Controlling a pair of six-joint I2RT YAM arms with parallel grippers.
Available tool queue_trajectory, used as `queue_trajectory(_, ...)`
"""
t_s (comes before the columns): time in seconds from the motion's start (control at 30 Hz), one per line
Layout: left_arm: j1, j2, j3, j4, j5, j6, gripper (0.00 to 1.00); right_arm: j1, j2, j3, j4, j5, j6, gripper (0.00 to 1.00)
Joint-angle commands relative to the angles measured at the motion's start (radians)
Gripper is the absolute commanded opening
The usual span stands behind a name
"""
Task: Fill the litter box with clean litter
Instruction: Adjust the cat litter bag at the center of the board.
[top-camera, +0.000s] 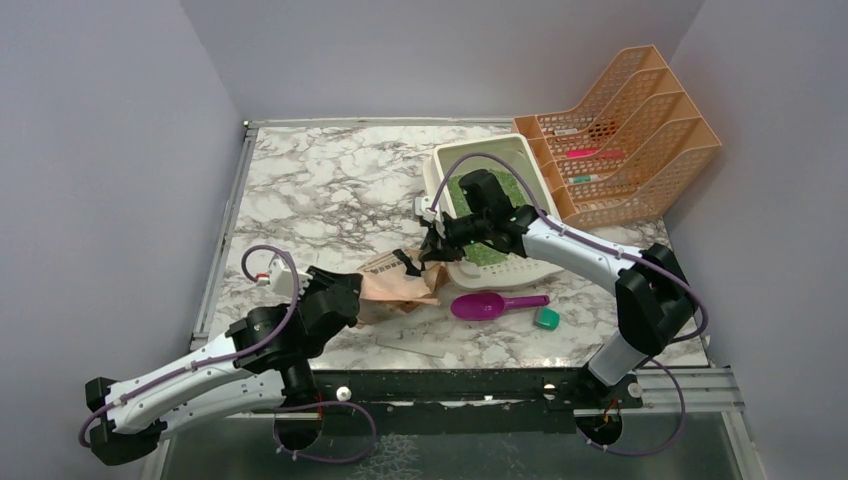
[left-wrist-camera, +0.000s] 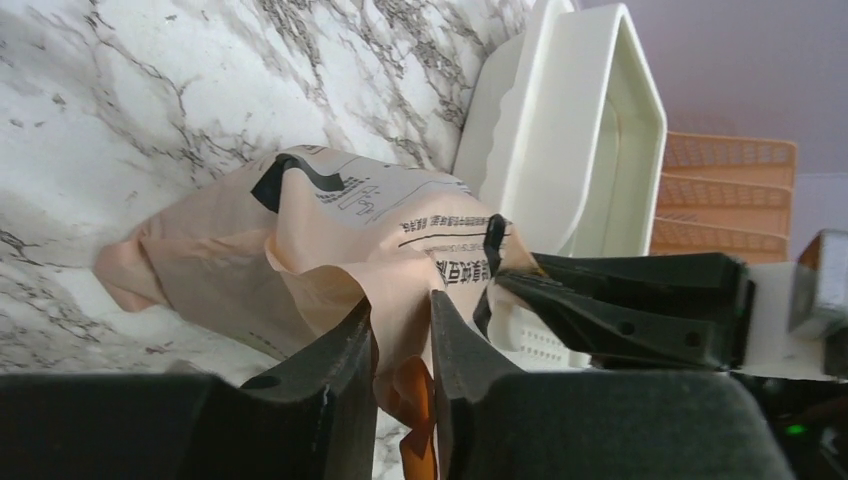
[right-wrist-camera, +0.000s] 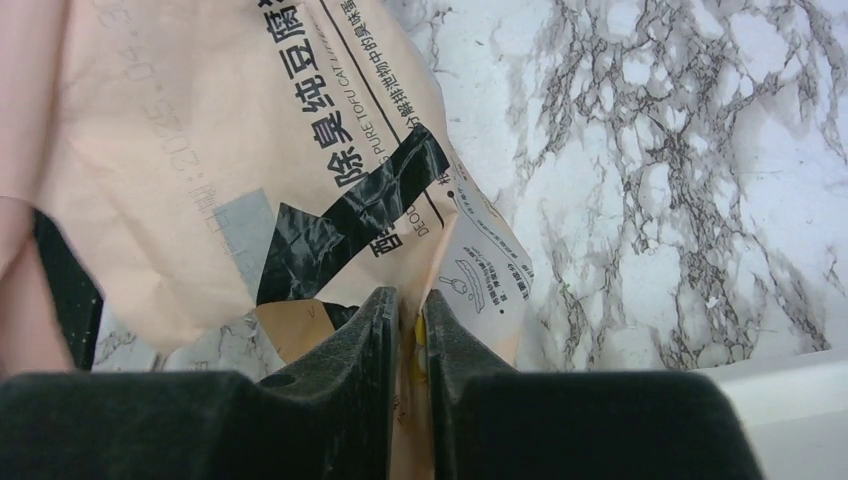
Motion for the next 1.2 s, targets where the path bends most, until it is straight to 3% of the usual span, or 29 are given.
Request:
queue_trajectory(0.0, 0.001, -0.041, -0.059, 0.051, 0.008, 0.186, 0.19, -0.003, -0.03, 0.005, -0.032, -0.042, -0.011, 0.22)
queue_trajectory(0.23, 0.001, -0.12, -0.162, 0.248, 0.09, 0.485, 0.0, -0.003, -0.001, 0.06, -0.087, -0.075, -0.008, 0.44)
queue_trajectory(0.43, 0.001, -0.162, -0.197, 0.37, 0.142, 0.753, 0.0, -0.003, 0.024, 0.114, -0.104, -0.093, -0.018, 0.59)
queue_trajectory(0.6, 0.001, -0.183, -0.207, 0.402, 0.215, 0.908, 0.0, -0.004, 0.096, 0.212, -0.178, -0.145, -0.009, 0.63)
queue_trajectory(0.83, 0.001, -0.275, -0.238, 0.4, 0.244, 0.998, 0.0, -0.003, 0.219, 0.292, -0.312, -0.283, 0.003, 0.65)
queue_trajectory(0.93, 0.001, -0.328, -0.251, 0.39, 0.256, 1.032, 0.0, -0.001, 0.255, 0.304, -0.358, -0.293, 0.0, 0.6)
queue_trajectory(1.1, 0.002, -0.377, -0.255, 0.32, 0.229, 0.997, 0.0, -0.001, 0.255, 0.309, -0.335, -0.241, 0.024, 0.09)
queue_trajectory(1.13, 0.001, -0.374, -0.253, 0.313, 0.223, 0.985, 0.0, -0.001, 0.25, 0.309, -0.328, -0.239, 0.028, 0.04)
queue_trajectory(1.17, 0.001, -0.364, -0.247, 0.297, 0.211, 0.968, 0.09, 0.0, 0.243, 0.308, -0.319, -0.237, 0.03, 0.01)
